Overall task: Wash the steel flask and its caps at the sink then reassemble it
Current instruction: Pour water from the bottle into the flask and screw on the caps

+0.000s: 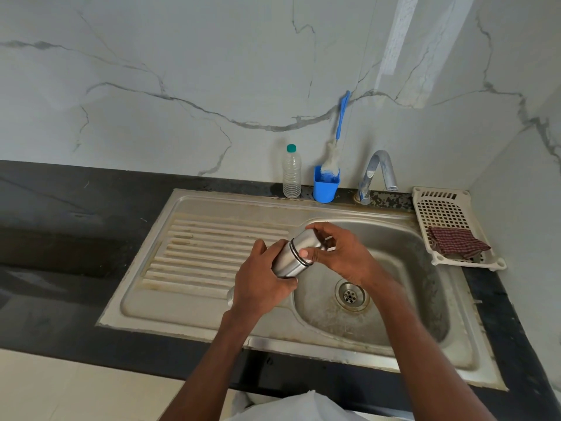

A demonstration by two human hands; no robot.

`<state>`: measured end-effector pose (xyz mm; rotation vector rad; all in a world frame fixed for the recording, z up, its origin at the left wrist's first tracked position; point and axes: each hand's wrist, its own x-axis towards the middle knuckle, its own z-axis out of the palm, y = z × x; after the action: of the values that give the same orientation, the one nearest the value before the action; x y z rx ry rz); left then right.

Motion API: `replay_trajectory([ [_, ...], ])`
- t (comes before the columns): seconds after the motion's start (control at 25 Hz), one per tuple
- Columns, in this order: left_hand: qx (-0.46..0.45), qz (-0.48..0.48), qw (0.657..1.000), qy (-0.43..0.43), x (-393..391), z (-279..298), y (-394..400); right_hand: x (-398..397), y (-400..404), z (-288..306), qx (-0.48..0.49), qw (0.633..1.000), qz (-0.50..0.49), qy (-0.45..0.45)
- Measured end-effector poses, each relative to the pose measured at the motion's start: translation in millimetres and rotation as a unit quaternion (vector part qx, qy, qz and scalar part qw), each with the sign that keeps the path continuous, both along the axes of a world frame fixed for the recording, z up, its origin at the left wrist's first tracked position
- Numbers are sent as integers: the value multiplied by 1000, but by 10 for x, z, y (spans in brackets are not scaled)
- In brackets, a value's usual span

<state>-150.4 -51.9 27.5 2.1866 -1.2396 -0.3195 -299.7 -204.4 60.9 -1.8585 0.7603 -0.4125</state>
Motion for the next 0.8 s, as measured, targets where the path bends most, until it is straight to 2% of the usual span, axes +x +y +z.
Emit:
replay_trajectory([
  [0.12, -4, 3, 1000, 5, -7, 2, 13, -71, 54, -16, 38, 997, 40, -47],
  [0.2, -5, 3, 1000, 7, -8, 7, 18, -70, 71, -20, 3, 998, 42, -57],
  [0.36, -6, -8, 1000, 5, -14, 7, 41, 10, 140, 101, -74, 997, -16, 4],
  [0.56, -14, -11, 1000, 2, -25, 40, 31, -58, 150, 110, -56, 996, 65, -2],
  [0.64, -13, -12, 1000, 3, -11, 40, 35, -31, 135, 104, -57, 997, 41, -11],
  [0.8, -15, -23, 1000, 4, 18, 22, 61, 10, 169, 134, -64, 997, -7, 45],
])
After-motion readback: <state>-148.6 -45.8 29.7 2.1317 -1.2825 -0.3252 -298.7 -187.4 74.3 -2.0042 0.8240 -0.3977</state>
